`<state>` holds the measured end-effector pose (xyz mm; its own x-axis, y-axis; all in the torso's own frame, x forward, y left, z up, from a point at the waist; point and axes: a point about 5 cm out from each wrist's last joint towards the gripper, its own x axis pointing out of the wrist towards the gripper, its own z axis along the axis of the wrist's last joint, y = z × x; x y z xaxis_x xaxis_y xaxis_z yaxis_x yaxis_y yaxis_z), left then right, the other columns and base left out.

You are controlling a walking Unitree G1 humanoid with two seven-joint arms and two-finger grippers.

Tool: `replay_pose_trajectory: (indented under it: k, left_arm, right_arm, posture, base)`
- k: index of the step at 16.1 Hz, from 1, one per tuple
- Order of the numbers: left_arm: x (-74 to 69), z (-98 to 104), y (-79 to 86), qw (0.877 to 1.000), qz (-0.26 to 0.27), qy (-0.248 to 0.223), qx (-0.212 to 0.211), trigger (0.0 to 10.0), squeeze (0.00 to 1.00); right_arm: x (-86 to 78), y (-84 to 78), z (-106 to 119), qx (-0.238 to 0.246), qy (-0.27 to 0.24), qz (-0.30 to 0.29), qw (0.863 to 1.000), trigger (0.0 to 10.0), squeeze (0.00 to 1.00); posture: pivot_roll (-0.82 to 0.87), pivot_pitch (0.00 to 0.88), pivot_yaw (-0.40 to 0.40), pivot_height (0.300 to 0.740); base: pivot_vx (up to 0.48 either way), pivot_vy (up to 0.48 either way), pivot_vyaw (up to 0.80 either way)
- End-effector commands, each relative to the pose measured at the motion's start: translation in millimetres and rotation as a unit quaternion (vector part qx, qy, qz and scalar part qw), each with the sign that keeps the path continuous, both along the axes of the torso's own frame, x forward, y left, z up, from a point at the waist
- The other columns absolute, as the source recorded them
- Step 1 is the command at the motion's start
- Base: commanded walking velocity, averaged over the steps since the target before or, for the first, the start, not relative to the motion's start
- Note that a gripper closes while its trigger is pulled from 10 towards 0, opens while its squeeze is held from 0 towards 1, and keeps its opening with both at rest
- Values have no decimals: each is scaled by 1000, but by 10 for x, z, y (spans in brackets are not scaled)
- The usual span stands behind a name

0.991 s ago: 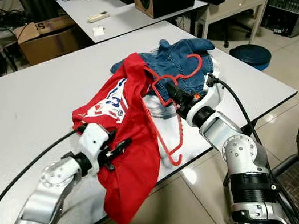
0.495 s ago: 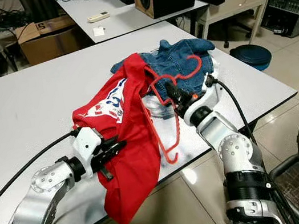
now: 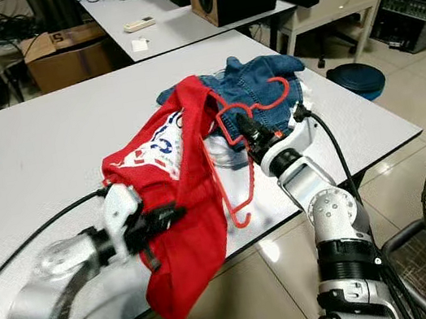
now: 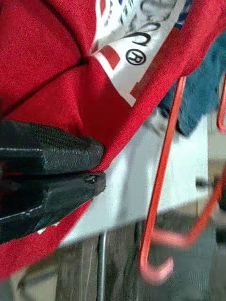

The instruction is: Hang hanger

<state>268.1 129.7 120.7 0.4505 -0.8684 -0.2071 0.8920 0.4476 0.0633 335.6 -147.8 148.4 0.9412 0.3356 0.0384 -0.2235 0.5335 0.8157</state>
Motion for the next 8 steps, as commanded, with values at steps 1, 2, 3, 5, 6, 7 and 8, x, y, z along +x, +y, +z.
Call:
replay_pose_trajectory:
  k: [1,2,3,5,6,7,8]
  left_arm:
    - [-33,24,31,1000,-16,10,-5,0,0]
    - [-63,38,70,999,-32,20,-4,0,0]
    - [-107,78,134,998,-60,36,-7,0,0]
    - [-145,163,263,994,-84,63,-14,0,0]
    - [-161,184,293,993,-91,73,-15,0,0]
    - [-201,218,335,990,-107,92,-19,0,0]
    - [-249,250,361,985,-125,113,-22,0,0]
  right_arm:
    - [34,-9,42,11,-2,-7,1000,10000,0]
    - [48,-18,42,15,0,-11,1000,10000,0]
    - [78,-32,42,25,5,-19,1000,10000,0]
    - [158,-60,22,55,20,-38,998,10000,0]
    - [183,-66,18,67,25,-44,996,10000,0]
    - [234,-74,17,85,32,-56,994,10000,0]
    - [298,-68,37,114,36,-68,990,10000,0]
  posture:
    - [20,0,6,740]
    - [20,0,6,740]
    - [20,0,5,740]
    - [21,0,6,740]
    - [21,0,6,740]
    - [24,0,4,740]
    - [29,0,-1,740]
  base:
    - [0,0,0]
    - [0,0,0]
    - [0,0,0]
    - [0,0,0]
    - [0,0,0]
    - [0,0,0]
    - [0,0,0]
